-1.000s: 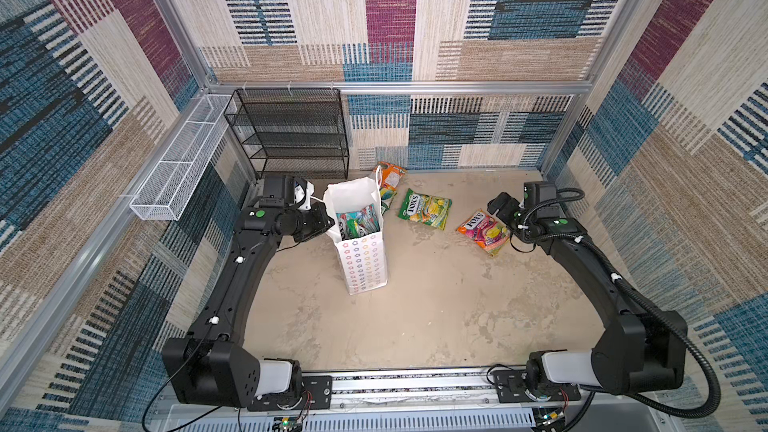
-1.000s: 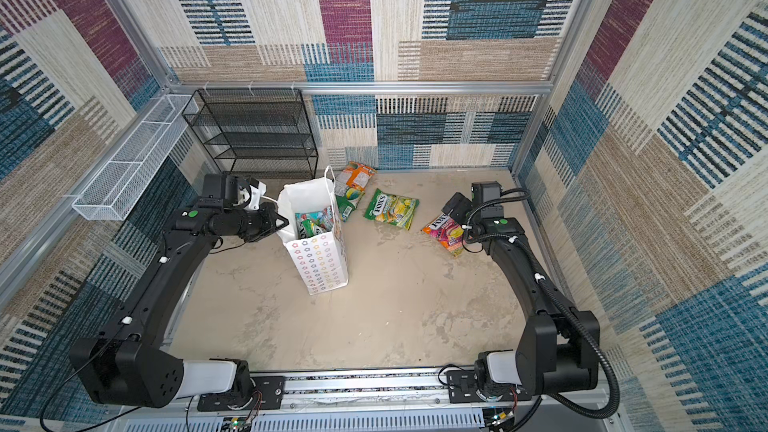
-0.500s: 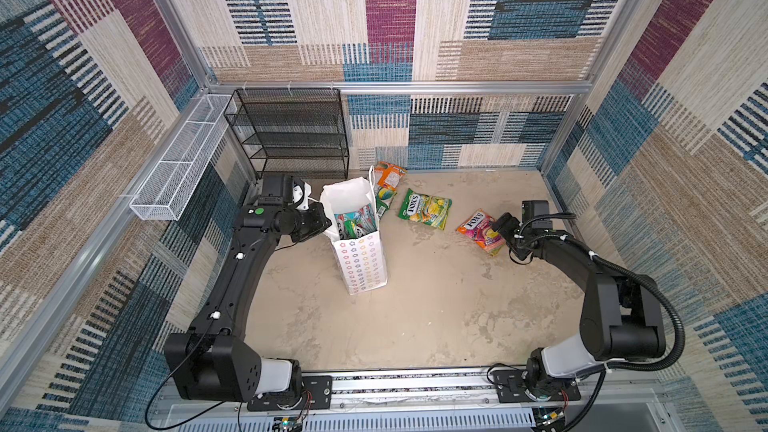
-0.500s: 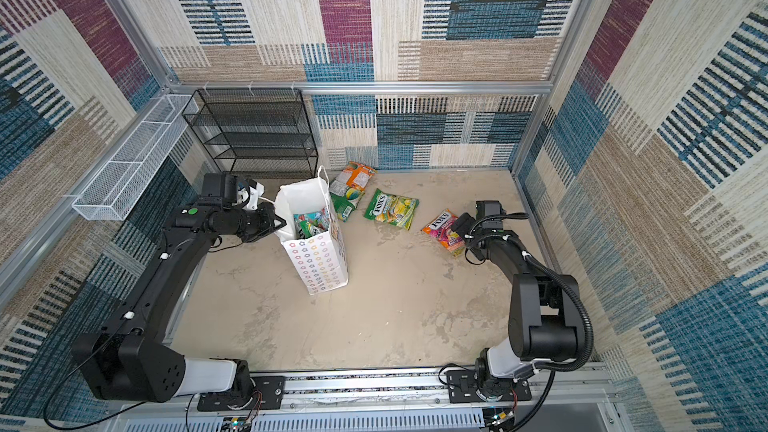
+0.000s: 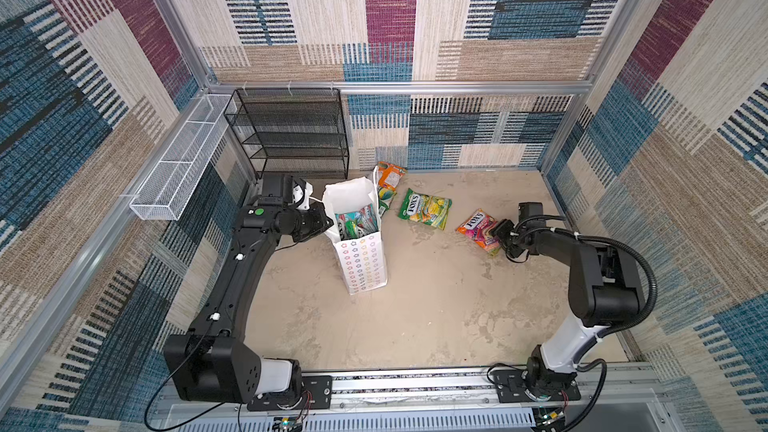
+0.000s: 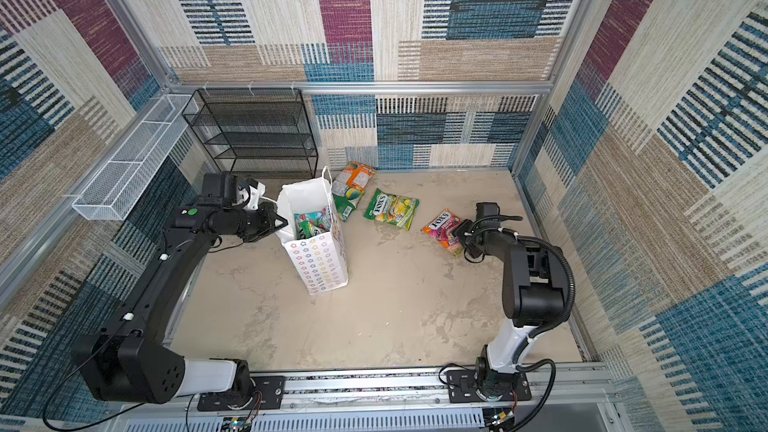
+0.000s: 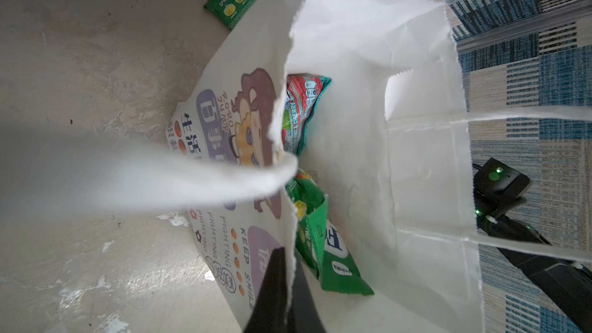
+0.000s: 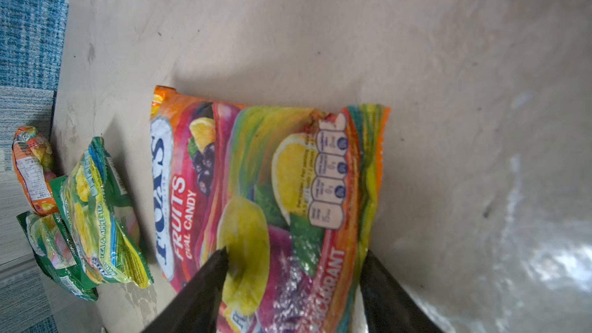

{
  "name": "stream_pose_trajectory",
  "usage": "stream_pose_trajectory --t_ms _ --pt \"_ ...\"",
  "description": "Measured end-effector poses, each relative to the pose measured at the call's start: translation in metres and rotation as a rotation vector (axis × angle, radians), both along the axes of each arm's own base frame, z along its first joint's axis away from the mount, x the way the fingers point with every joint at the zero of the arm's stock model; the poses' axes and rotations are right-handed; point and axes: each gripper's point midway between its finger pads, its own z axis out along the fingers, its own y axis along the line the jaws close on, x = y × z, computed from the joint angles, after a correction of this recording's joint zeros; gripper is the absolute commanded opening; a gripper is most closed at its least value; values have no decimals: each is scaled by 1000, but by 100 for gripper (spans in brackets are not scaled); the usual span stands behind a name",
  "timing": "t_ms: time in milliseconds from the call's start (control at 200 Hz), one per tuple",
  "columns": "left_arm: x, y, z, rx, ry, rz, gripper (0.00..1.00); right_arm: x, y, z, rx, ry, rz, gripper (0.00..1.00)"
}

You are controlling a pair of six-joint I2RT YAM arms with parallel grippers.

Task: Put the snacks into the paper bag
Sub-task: 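Grasp the pink Fox's fruits packet with the right gripper, then lift the pink packet with the right gripper toward the bag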

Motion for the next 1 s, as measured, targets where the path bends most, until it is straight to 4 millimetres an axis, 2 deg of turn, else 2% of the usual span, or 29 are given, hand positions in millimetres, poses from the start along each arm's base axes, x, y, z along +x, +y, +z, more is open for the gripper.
stream_pose_trajectory --t_ms 135,336,441,501,621,796,1002 --pt "0 0 0 -1 0 1 0 5 0 -3 -1 -10 1 49" --pt "1 3 0 -2 2 7 0 11 2 -9 11 -24 13 22" --pt "0 2 0 -6 0 4 0 9 5 -6 20 -35 28 10" --pt "0 1 1 -11 0 0 0 5 6 0 21 -30 32 6" --pt "-1 0 1 -15 1 -3 0 -2 8 27 24 -49 38 1" --pt "-1 -1 1 -19 1 -6 0 6 11 90 13 -178 70 0" --pt "-1 -2 3 -28 -5 -12 0 3 13 155 -16 -298 110 0"
